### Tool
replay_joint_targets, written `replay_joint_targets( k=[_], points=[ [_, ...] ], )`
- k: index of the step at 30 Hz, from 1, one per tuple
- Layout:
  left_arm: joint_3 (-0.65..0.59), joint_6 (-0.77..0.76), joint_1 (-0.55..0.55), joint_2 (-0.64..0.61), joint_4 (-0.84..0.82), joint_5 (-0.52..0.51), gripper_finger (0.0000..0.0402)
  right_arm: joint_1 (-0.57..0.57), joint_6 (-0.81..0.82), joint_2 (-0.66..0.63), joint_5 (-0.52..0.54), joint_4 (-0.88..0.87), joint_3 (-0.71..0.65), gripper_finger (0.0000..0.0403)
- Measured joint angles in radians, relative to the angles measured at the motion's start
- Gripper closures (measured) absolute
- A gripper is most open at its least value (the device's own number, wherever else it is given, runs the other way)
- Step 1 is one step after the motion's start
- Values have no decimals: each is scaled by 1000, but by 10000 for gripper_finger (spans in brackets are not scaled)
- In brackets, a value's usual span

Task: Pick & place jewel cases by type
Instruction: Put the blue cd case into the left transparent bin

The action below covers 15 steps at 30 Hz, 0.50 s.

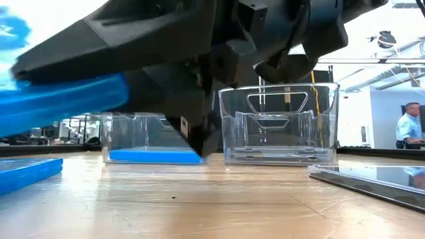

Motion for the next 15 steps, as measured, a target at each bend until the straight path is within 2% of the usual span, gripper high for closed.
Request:
replay_joint_targets(
  k=[6, 11, 15],
  points=[
    [104, -93, -51, -1, -159, -81, 300, -2, -75, -26, 12, -22, 0, 369],
    [116, -143, -92, -1, -174, -159, 300, 9, -153, -59, 11, -31, -1, 376],
    [113, -159, -139, -1, -173, -252, 300, 24, -207, -109, 57, -55, 0, 369]
  ],
)
